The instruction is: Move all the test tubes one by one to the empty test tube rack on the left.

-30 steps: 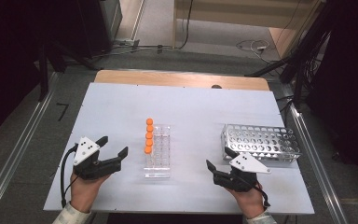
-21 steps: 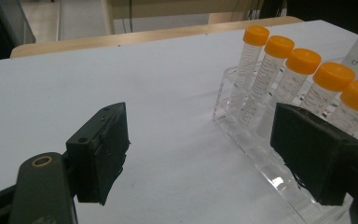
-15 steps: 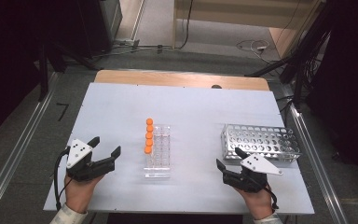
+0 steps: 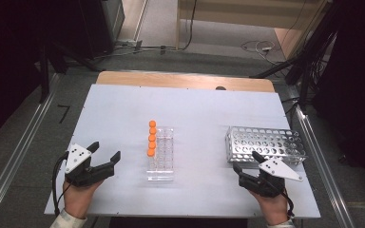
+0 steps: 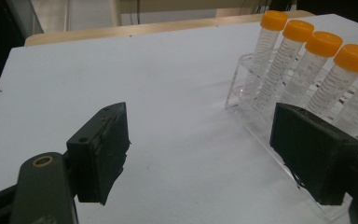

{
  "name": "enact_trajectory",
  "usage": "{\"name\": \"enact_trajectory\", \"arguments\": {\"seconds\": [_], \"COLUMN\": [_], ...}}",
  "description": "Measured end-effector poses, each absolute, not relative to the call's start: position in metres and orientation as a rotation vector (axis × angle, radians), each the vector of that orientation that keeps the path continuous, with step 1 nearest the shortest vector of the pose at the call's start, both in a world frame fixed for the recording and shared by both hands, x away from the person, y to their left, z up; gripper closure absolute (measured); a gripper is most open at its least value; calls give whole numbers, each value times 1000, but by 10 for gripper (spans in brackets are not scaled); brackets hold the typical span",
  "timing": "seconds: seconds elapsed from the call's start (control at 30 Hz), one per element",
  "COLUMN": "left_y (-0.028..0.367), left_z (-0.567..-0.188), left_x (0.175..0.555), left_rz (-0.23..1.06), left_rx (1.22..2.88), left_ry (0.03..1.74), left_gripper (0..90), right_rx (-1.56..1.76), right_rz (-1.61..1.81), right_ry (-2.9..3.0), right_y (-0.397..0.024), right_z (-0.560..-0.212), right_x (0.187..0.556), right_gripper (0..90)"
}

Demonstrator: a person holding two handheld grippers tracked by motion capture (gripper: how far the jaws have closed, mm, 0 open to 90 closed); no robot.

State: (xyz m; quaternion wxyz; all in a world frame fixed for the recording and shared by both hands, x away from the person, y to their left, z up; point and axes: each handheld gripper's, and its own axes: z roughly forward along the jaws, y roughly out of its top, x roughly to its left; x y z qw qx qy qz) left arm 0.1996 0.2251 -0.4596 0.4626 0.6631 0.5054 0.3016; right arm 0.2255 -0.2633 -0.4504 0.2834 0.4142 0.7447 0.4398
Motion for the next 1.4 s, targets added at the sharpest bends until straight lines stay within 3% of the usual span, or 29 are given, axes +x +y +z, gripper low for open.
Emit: {"name": "enact_trajectory", "arguments": {"seconds": [0.63,1.4], "left_y": [237,261], "left_z": [-464,-479], "left_x": [194,185], "left_rz": [768,713], "left_rx": [1607,1586], "left_ry": [1282,1380], "left_gripper": [198,195], "right_rx": [1211,1430], "right_rz": [1135,1081], "right_ry": [1913,1732], "right_y": [-301,-370], "right_z": [-453,-456], "right_x": [222,205], "right_gripper": [220,197]}}
